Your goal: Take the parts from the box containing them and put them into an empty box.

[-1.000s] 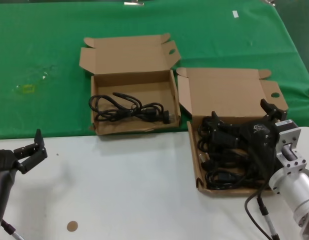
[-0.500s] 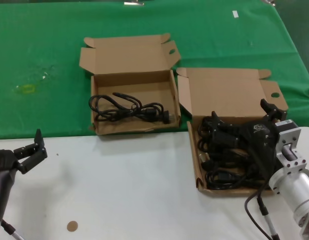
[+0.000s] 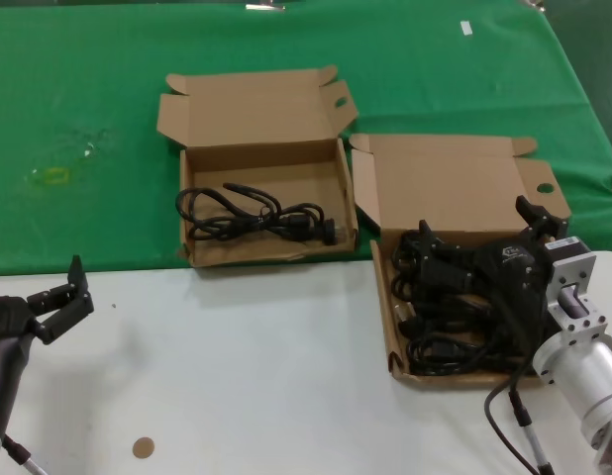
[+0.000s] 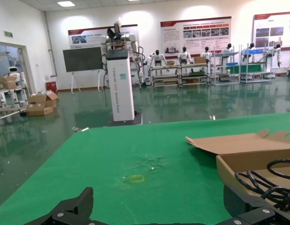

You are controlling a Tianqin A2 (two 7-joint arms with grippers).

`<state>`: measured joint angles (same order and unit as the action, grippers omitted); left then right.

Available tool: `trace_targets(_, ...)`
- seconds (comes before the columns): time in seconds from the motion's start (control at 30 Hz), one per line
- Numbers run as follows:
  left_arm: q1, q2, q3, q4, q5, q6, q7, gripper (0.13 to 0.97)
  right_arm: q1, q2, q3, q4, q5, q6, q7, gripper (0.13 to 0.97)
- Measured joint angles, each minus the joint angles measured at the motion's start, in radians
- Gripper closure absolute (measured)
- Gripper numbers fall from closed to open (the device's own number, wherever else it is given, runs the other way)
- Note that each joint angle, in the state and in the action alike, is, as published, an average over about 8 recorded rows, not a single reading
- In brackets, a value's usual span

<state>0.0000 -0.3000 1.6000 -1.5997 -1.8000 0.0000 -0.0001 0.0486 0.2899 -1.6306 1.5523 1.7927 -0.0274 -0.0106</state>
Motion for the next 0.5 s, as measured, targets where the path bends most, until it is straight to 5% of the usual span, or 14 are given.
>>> trace_targets(0.5,0.0,0.0,0.0,0.0,0.0,0.0,0.0,0.132,0.0,0.0,0.0,0.0,0.0,0.0,0.0,0.129)
